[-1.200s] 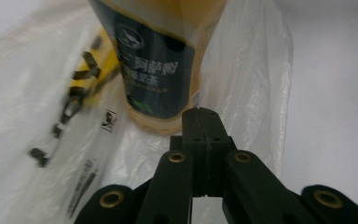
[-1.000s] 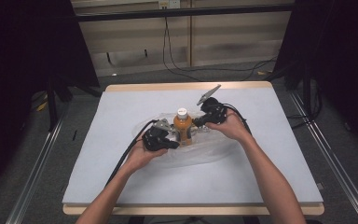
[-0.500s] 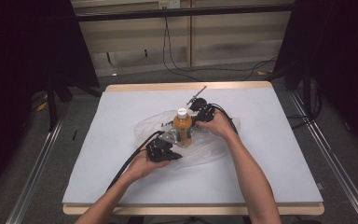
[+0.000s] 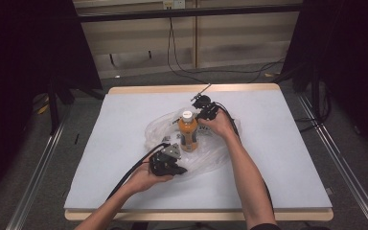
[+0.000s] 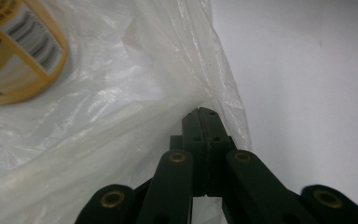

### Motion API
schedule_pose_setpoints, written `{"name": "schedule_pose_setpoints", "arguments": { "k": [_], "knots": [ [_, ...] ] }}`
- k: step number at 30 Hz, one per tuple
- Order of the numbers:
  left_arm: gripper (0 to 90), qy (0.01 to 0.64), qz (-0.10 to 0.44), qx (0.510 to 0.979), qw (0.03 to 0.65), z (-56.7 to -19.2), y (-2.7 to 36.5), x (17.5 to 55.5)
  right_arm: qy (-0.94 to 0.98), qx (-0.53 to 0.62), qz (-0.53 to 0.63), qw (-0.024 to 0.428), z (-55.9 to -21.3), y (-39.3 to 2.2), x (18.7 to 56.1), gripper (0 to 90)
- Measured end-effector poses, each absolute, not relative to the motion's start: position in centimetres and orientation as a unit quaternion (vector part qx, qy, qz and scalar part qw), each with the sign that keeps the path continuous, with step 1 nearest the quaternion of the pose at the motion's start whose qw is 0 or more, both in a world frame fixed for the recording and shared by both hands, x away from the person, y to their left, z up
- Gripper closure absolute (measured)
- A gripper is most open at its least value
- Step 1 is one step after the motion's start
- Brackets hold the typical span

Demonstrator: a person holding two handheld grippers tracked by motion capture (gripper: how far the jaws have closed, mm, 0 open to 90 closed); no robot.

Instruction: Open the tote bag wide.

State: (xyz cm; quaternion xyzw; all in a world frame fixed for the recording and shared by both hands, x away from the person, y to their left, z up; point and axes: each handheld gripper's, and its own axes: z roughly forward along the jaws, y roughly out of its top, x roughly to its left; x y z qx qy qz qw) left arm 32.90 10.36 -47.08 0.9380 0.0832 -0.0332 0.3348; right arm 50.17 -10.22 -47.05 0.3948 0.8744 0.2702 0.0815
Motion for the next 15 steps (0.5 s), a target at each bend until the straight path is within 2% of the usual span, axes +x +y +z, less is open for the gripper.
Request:
{"name": "schedule_pose_setpoints", "arguments": {
  "k": [3,6,15],
  "knots": [
    [90.0,0.076,-0.037,0.941,0.327,-46.9,10.5,32.6,0.872,0.397,0.27,0.094,-47.1,-10.2,50.3,90.0],
    [90.0,0.093,-0.053,0.929,0.355,-47.4,10.8,32.8,0.873,0.396,0.266,0.101,-47.1,-10.1,50.2,90.0],
    [90.0,0.103,-0.045,0.915,0.387,-46.8,11.3,33.1,0.869,0.382,0.302,0.091,-45.5,-10.6,49.1,90.0]
  ]
}}
